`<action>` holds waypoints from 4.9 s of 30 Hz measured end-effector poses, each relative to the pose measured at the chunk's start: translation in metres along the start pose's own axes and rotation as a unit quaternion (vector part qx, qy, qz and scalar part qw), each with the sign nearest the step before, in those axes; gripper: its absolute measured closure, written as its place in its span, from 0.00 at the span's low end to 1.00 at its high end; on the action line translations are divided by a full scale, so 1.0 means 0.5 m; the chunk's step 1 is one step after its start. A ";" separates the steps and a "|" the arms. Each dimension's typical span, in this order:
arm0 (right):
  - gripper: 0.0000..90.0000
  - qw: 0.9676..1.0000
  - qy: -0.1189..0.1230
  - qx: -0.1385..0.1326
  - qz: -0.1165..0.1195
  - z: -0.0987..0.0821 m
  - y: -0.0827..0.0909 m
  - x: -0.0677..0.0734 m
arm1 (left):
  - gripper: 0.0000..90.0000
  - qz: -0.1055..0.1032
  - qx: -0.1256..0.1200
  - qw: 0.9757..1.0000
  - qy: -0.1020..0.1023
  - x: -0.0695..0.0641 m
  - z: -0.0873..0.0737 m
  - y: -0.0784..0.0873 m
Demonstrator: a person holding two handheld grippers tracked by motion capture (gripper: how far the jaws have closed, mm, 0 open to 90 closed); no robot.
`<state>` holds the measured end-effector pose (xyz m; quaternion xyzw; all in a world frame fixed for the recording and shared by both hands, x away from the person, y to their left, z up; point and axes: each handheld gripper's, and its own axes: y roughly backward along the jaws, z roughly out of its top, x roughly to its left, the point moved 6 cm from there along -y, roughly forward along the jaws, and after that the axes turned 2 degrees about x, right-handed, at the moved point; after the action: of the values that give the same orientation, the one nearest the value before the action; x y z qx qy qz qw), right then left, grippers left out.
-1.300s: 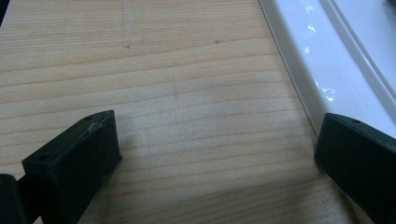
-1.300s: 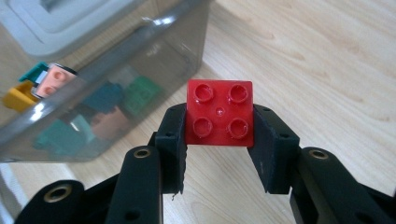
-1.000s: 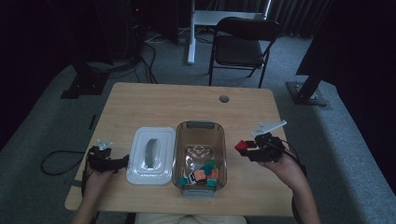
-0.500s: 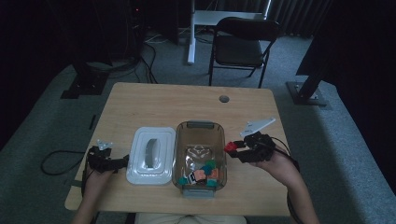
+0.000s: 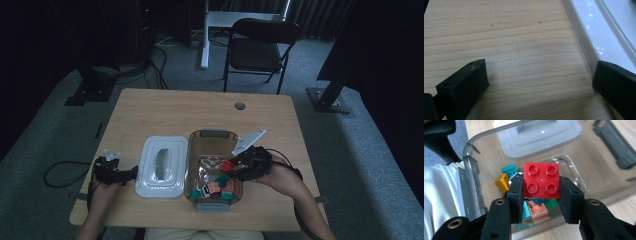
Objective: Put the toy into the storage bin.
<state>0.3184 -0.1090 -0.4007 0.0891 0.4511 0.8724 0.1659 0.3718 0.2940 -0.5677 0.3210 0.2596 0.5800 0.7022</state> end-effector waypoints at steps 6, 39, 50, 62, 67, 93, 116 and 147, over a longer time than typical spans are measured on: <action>0.65 0.998 0.035 0.027 0.034 0.012 -0.041 0.027 | 0.01 0.000 0.000 1.000 0.000 0.000 0.000 0.000; 0.64 0.983 0.082 0.142 0.076 0.000 -0.176 0.061 | 0.01 0.000 0.000 1.000 0.000 0.000 0.000 0.000; 0.51 0.989 0.056 0.114 0.072 0.004 -0.154 0.057 | 0.01 0.000 0.000 1.000 0.000 0.000 0.000 0.000; 0.42 0.998 0.017 0.048 0.047 -0.003 -0.093 0.024 | 0.01 0.000 0.000 1.000 0.000 0.000 0.000 0.000; 0.38 0.999 0.003 0.024 0.035 -0.014 -0.065 0.011 | 0.01 0.000 0.000 1.000 0.000 0.000 0.000 0.000; 0.15 0.983 -0.144 -0.086 -0.069 -0.156 0.016 -0.087 | 0.01 0.000 0.000 1.000 0.000 0.000 0.000 0.000; 0.15 0.953 -0.201 -0.109 -0.198 -0.303 -0.124 -0.172 | 0.01 0.000 0.000 1.000 0.000 0.000 -0.001 0.001; 0.15 0.925 -0.286 -0.076 -0.239 -0.368 -0.150 -0.188 | 0.01 -0.001 0.000 1.000 -0.003 0.000 -0.001 0.001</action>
<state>0.3653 -0.2427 -0.5689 0.2110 0.3248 0.7760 0.4978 0.3709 0.2943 -0.5677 0.3224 0.2584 0.5782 0.7035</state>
